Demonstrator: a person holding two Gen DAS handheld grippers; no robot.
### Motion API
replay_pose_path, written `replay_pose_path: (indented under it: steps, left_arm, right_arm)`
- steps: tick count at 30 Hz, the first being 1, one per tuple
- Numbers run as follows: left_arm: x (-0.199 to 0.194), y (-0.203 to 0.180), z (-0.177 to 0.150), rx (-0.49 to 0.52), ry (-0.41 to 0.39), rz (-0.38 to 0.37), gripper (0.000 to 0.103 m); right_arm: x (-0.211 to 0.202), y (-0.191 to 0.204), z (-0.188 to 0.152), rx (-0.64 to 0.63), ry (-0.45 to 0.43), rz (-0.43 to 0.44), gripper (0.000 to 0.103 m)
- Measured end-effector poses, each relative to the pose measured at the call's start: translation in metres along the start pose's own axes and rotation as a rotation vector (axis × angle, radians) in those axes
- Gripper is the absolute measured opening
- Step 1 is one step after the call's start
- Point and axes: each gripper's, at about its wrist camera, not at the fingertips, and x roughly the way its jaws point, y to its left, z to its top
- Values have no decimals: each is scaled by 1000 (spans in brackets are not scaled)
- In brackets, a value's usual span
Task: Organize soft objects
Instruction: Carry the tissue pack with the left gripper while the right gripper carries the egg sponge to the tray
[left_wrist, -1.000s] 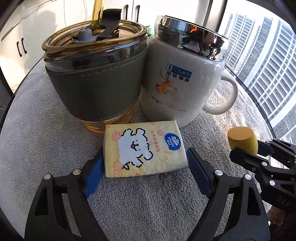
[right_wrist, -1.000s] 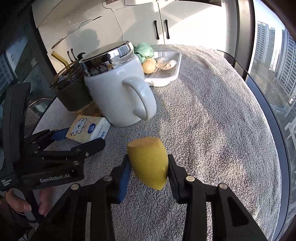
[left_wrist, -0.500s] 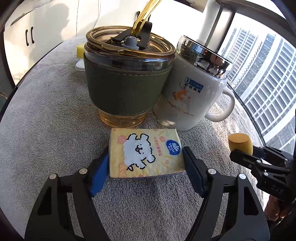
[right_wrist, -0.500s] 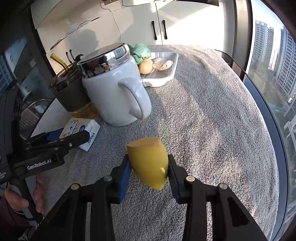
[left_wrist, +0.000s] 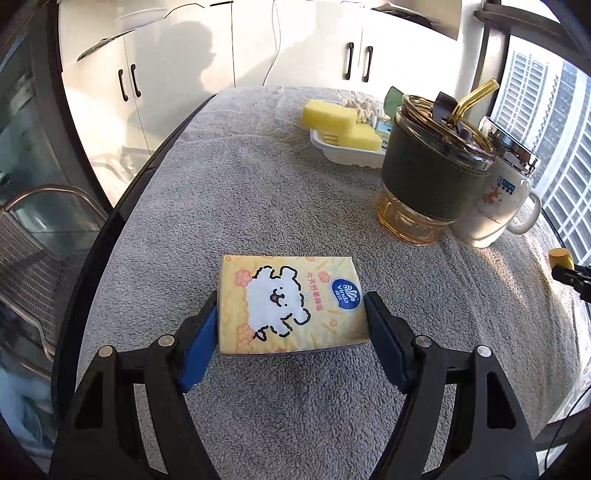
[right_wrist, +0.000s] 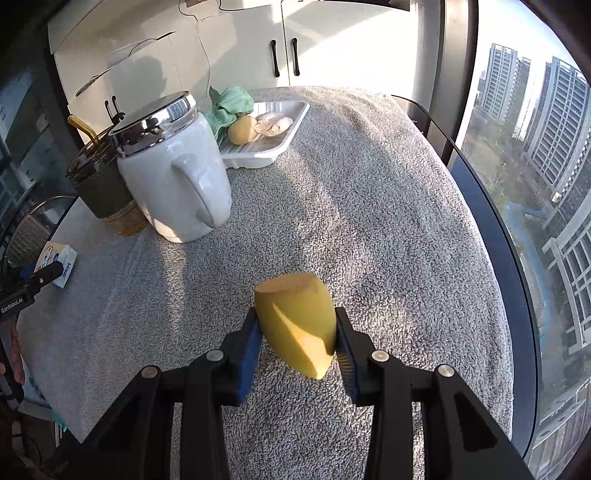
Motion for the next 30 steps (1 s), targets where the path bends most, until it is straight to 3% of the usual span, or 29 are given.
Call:
replay_pose_path:
  steps: [6, 15, 19, 24, 30]
  left_arm:
    - [20, 40, 35, -104, -32, -21, 73]
    - [64, 52, 109, -83, -92, 14, 73]
    - [78, 36, 139, -43, -107, 9, 73]
    - [90, 6, 174, 5, -137, -57, 73]
    - [114, -37, 201, 110, -111, -134, 73]
  right_arm:
    - [12, -26, 33, 49, -33, -6, 41]
    - [49, -36, 116, 15, -50, -10, 41]
    - [73, -37, 146, 12, -19, 18, 41]
    - [94, -26, 181, 5, -12, 28, 41]
    - [118, 8, 219, -45, -14, 48, 41]
